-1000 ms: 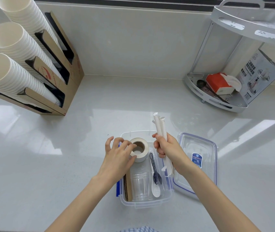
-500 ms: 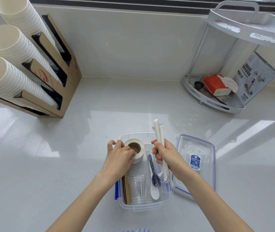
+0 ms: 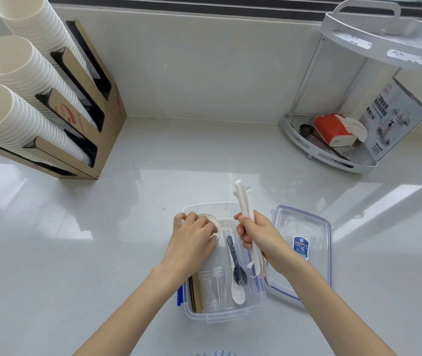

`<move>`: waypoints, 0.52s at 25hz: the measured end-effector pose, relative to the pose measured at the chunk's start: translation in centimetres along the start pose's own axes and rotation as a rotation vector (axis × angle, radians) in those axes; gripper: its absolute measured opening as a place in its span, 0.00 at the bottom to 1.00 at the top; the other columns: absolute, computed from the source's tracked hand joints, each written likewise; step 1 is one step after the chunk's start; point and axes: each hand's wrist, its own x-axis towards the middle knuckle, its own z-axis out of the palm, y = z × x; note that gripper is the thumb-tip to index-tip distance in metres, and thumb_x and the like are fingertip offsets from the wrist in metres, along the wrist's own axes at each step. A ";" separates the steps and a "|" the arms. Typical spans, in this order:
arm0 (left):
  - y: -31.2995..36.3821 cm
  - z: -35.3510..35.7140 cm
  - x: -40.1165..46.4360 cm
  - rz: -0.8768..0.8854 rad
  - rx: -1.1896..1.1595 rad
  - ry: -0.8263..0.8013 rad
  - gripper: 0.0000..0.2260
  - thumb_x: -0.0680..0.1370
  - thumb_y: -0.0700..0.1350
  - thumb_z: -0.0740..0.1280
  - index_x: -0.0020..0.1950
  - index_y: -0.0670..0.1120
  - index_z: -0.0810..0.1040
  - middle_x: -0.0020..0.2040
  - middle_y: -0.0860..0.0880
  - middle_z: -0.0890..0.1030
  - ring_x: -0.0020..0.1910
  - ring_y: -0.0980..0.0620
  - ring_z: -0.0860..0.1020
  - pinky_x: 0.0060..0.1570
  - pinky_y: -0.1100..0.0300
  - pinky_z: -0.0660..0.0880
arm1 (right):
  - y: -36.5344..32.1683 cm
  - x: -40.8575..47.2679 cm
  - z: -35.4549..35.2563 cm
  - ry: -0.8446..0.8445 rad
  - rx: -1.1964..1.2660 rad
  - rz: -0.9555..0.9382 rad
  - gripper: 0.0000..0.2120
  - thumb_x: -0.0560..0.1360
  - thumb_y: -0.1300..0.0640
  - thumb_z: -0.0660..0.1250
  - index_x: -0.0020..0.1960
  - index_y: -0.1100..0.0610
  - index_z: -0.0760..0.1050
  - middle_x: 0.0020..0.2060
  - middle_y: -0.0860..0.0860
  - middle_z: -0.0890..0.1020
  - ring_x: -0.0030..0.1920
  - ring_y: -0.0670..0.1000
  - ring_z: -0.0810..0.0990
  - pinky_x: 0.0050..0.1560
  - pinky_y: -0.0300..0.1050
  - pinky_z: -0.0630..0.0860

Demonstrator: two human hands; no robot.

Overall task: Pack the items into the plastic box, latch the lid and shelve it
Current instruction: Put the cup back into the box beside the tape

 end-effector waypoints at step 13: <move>6.3 3.5 1.7 -0.137 0.195 -0.497 0.16 0.78 0.48 0.58 0.61 0.39 0.70 0.61 0.42 0.75 0.60 0.42 0.75 0.59 0.50 0.66 | 0.8 -0.2 -1.2 0.058 0.014 0.005 0.07 0.78 0.62 0.53 0.47 0.58 0.70 0.29 0.50 0.69 0.17 0.41 0.63 0.21 0.32 0.61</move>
